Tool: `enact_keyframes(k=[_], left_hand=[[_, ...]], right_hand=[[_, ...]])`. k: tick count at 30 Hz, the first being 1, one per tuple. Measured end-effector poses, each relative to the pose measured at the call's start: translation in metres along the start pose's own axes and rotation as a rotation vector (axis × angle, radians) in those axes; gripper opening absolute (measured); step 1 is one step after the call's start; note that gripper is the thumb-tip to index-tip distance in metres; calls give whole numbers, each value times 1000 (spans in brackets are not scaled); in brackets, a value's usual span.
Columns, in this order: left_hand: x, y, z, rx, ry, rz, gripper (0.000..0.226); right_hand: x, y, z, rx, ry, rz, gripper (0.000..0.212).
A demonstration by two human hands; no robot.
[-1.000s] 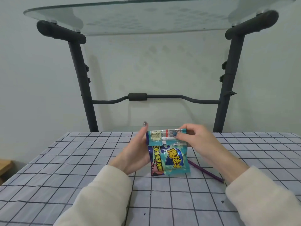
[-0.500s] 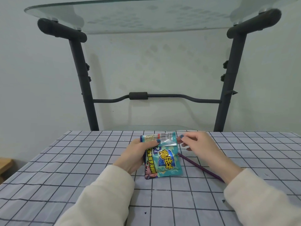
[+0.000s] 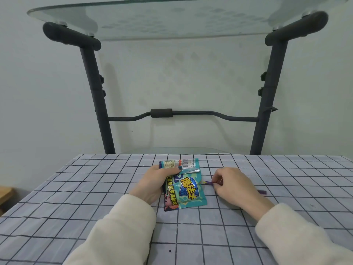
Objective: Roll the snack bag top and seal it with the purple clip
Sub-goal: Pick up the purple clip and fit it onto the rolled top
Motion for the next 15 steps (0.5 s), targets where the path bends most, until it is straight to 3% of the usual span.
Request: enact_keyframes(k=[9,15], left_hand=[[-1,0,0,-36,-26,48,21],[-3,0,-1,-68,-47,80,24]], right_hand=[[2,-17,2,379,-187,-222,15],[-1,-18,7,390,-302,-251,24]])
Point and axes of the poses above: each hand's wrist, its own x-axis towards the middle knuckle, its own y-axis out of the palm, z = x × y, the point moved 3 cm from there along x, towards the middle knuckle, and after that the axes turned 9 degrees about z, right-handed, at the moved point
